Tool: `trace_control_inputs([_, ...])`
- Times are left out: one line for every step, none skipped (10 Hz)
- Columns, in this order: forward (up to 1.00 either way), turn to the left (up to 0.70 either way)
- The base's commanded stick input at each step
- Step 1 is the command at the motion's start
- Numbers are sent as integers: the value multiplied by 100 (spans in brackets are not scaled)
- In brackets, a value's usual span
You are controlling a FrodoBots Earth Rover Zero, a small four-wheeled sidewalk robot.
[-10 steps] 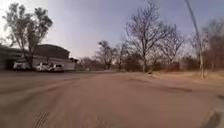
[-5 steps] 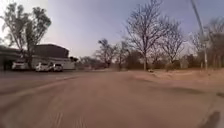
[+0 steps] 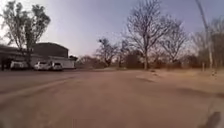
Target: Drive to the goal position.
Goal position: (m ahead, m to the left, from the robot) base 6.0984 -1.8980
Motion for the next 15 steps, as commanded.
trace_control_inputs([70, 0])
trace_control_inputs([70, 0])
trace_control_inputs([70, 0])
trace_control_inputs([70, 0])
trace_control_inputs([70, 0])
trace_control_inputs([70, 0])
trace_control_inputs([70, 0])
trace_control_inputs([70, 0])
trace_control_inputs([70, 0])
trace_control_inputs([70, 0])
trace_control_inputs([70, 0])
trace_control_inputs([70, 0])
trace_control_inputs([70, 0])
trace_control_inputs([70, 0])
trace_control_inputs([70, 0])
